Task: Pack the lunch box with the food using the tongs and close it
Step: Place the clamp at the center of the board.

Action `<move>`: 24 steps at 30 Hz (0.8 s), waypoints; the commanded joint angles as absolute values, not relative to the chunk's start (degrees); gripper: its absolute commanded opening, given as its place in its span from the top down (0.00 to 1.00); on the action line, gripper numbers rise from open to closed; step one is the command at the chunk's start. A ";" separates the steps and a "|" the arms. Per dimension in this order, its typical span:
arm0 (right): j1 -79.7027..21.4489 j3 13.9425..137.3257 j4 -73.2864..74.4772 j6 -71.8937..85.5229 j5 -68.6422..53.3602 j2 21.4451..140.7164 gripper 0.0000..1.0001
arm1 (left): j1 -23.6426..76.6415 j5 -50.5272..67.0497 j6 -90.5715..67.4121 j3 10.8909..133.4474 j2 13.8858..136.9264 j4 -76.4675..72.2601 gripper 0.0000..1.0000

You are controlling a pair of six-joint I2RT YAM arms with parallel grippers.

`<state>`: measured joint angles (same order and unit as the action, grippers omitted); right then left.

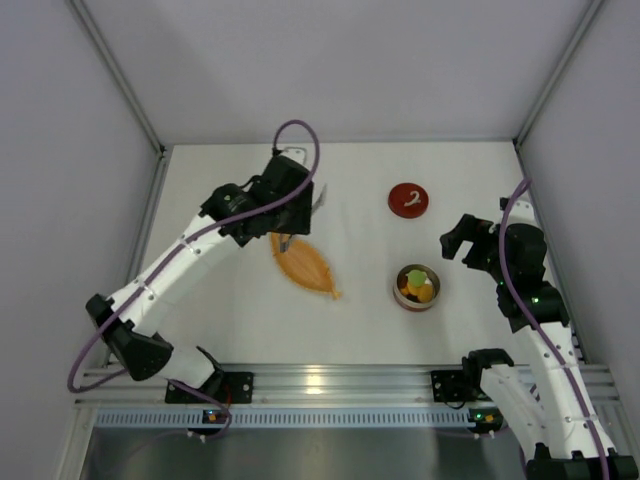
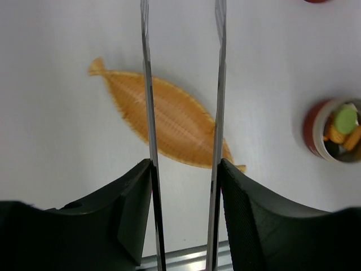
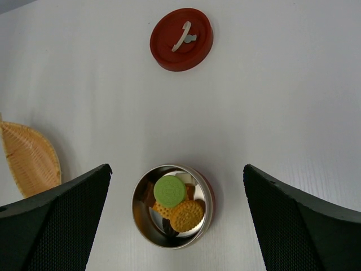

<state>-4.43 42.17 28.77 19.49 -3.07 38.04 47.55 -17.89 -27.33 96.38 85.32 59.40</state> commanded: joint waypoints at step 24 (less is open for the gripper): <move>-5.10 44.03 26.72 19.42 -5.71 39.29 0.00 | 3.43 -3.26 -32.78 56.79 84.89 30.15 0.29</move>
<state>-4.43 42.17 28.69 19.57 -5.30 39.18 3.75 -5.52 -31.66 59.35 83.11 35.42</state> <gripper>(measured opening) 0.993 0.704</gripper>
